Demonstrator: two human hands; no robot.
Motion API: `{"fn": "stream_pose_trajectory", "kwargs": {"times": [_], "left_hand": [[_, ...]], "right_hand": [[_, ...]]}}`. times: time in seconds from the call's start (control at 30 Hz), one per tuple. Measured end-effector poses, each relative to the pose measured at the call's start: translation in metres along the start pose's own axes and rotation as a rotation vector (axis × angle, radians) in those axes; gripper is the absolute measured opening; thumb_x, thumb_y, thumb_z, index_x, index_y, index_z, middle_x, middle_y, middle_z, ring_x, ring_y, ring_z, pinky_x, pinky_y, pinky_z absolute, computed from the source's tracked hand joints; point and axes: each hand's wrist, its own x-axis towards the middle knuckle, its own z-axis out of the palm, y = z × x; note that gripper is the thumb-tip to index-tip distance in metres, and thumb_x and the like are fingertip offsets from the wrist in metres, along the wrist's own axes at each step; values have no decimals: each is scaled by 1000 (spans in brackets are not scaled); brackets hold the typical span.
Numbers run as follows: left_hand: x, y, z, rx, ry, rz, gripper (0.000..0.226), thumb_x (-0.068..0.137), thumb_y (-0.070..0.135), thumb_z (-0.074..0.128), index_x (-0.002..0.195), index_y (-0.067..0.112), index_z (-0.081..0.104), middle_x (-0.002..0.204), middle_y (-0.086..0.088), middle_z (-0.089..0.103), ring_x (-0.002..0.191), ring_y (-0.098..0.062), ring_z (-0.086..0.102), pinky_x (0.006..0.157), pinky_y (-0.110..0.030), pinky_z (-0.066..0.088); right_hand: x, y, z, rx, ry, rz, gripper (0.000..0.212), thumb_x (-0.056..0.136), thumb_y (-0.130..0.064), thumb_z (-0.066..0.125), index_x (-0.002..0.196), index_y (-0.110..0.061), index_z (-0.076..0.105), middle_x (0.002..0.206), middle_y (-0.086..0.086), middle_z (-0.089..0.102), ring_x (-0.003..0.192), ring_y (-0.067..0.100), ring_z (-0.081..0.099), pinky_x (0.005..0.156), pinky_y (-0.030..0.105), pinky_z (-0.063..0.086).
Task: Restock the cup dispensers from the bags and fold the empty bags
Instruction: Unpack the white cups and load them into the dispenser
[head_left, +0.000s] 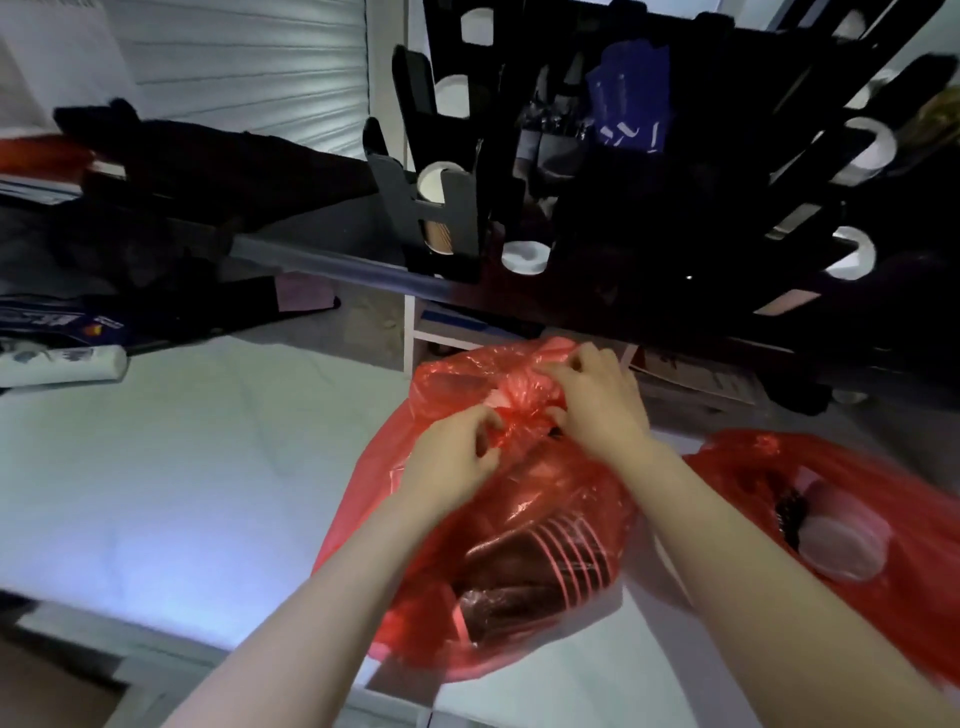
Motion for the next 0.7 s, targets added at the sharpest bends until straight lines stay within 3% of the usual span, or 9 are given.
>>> {"fn": "stream_pose_trajectory", "kwargs": {"times": [0.1, 0.23, 0.3, 0.4, 0.5, 0.6, 0.7], "left_hand": [[-5, -9, -10, 7, 23, 16, 39, 74, 12, 61, 110, 27, 65, 66, 13, 52, 70, -12, 53, 59, -21, 30], [-19, -45, -36, 145, 115, -87, 41, 74, 6, 63, 112, 20, 69, 80, 7, 53, 85, -22, 58, 67, -24, 32], [-25, -59, -48, 166, 134, -205, 36, 76, 5, 62, 107, 21, 72, 81, 3, 53, 89, -26, 59, 69, -27, 35], [-25, -56, -51, 136, 155, -242, 33, 75, -3, 60, 94, 20, 76, 85, 3, 51, 88, -20, 55, 72, -26, 38], [-26, -33, -50, -44, 103, -59, 40, 66, -19, 51, 73, 12, 73, 94, 8, 60, 95, -13, 57, 80, -20, 40], [-34, -13, -52, -312, -21, -54, 48, 60, -13, 43, 54, 28, 68, 84, 15, 70, 90, 4, 63, 81, -11, 44], [-43, -4, -48, -502, -123, -186, 43, 62, 4, 39, 67, 29, 73, 65, 0, 72, 93, -13, 68, 85, -15, 47]], "right_hand": [[6, 6, 4, -35, 20, 33, 22, 88, -30, 58, 105, -24, 70, 109, 4, 56, 104, 28, 48, 84, 38, 40], [17, 27, -4, 351, 186, 456, 25, 90, -19, 47, 106, -20, 65, 102, 16, 66, 96, 38, 61, 76, 38, 47], [21, 35, -8, 535, 221, 497, 27, 89, -15, 45, 106, -20, 65, 98, 12, 68, 97, 36, 61, 80, 36, 45], [21, 17, -14, 843, 207, 344, 45, 86, -8, 49, 126, -26, 49, 90, -9, 66, 87, 12, 64, 85, 28, 45], [13, -2, -10, 1092, 173, 151, 52, 82, -1, 51, 122, -32, 40, 114, -10, 63, 96, 0, 62, 77, 13, 46], [9, -4, -6, 865, 203, -91, 34, 82, -3, 59, 110, -21, 50, 126, -7, 56, 115, 8, 53, 95, 21, 40], [3, -5, -3, 520, 374, -379, 19, 76, -4, 66, 94, -10, 62, 98, 5, 61, 92, 27, 56, 83, 36, 43]]}}
